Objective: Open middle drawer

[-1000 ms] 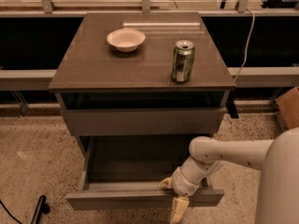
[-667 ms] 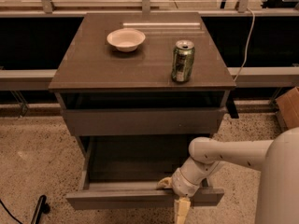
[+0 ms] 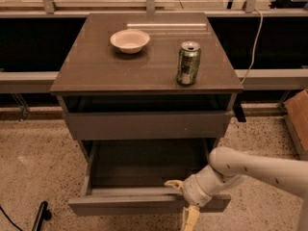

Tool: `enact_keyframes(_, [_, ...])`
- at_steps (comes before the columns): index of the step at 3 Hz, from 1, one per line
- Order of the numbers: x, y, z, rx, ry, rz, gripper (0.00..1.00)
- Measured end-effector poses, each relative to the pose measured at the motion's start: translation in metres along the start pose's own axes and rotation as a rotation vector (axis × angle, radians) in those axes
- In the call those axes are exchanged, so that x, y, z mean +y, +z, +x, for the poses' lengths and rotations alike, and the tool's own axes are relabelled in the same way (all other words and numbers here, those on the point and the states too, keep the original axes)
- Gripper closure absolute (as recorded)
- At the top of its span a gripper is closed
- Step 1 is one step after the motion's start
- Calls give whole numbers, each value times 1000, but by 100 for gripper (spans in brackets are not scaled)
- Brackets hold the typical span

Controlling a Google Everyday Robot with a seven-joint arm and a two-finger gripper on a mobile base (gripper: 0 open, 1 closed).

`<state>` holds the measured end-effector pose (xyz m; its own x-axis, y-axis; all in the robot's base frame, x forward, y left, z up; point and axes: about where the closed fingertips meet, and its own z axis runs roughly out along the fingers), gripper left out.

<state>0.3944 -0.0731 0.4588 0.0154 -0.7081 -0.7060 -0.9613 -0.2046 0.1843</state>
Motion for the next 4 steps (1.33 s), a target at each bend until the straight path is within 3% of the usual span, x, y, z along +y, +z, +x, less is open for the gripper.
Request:
enact_keyframes(1, [17,-19,-17,-269,4,121,0])
enact_keyframes(2, [24,-30,-30,-405,-27,177,0])
enact_keyframes(3, [29,-38,-60,-471,-148,162,0])
enact_keyframes(4, [29,-38,-60,-471,-148,162,0])
